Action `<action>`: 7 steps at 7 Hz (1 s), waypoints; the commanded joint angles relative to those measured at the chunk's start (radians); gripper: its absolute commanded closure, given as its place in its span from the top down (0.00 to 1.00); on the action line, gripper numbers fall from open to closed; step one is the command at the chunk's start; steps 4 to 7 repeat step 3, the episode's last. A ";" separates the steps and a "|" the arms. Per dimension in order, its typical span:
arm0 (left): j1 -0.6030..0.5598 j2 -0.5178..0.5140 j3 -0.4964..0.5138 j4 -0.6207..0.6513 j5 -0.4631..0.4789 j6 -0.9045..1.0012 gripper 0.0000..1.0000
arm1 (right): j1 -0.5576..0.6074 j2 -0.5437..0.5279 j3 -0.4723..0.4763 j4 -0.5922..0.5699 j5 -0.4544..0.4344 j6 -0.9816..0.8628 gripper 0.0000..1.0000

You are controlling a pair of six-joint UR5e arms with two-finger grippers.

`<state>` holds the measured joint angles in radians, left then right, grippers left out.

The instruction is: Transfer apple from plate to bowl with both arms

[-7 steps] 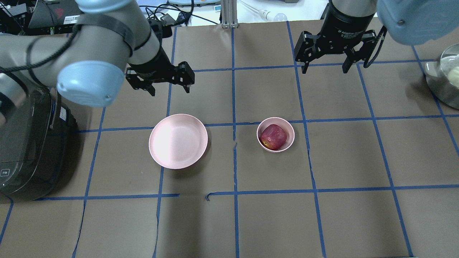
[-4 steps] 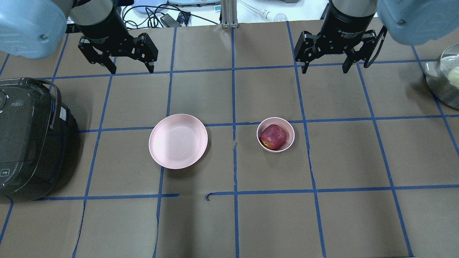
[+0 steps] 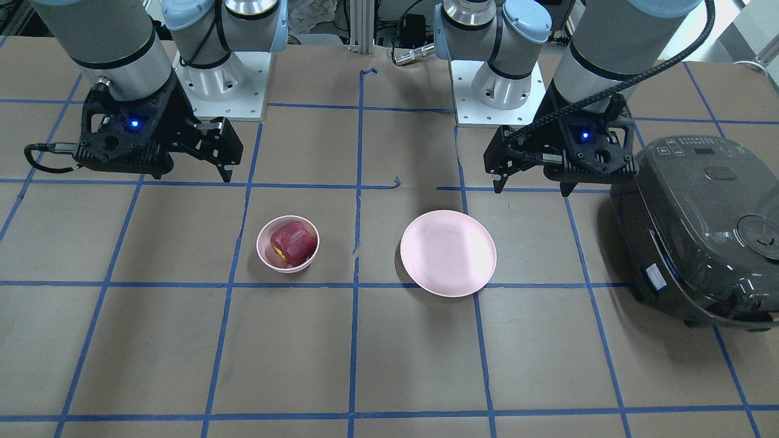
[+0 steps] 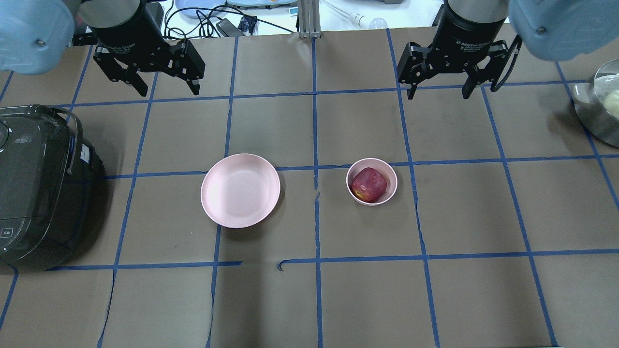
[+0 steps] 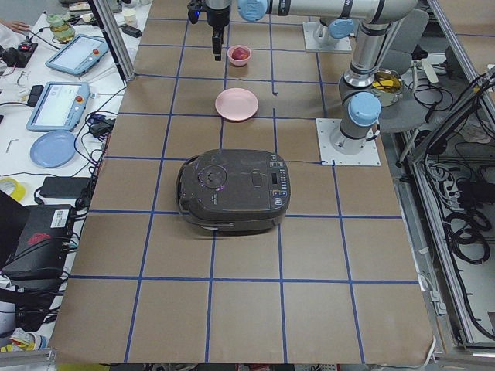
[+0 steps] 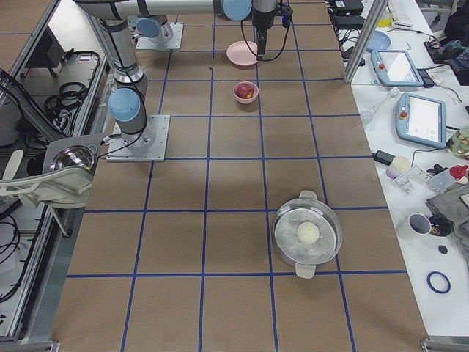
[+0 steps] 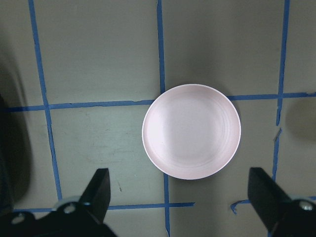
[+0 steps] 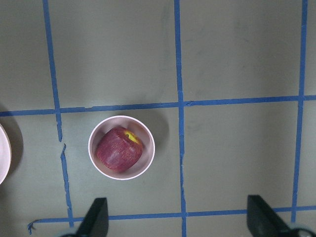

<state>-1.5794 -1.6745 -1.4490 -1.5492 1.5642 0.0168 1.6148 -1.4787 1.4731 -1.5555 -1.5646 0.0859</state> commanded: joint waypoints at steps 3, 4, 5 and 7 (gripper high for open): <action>-0.004 0.007 -0.007 0.000 0.002 0.000 1.00 | -0.001 0.000 0.000 0.000 0.000 0.000 1.00; -0.004 0.007 -0.007 0.000 0.002 0.000 1.00 | -0.001 0.000 0.000 0.000 0.000 0.000 1.00; -0.004 0.007 -0.007 0.000 0.002 0.000 1.00 | -0.001 0.000 0.000 0.000 0.000 0.000 1.00; -0.004 0.007 -0.007 0.000 0.002 0.000 1.00 | -0.001 0.000 0.000 0.000 0.000 0.000 1.00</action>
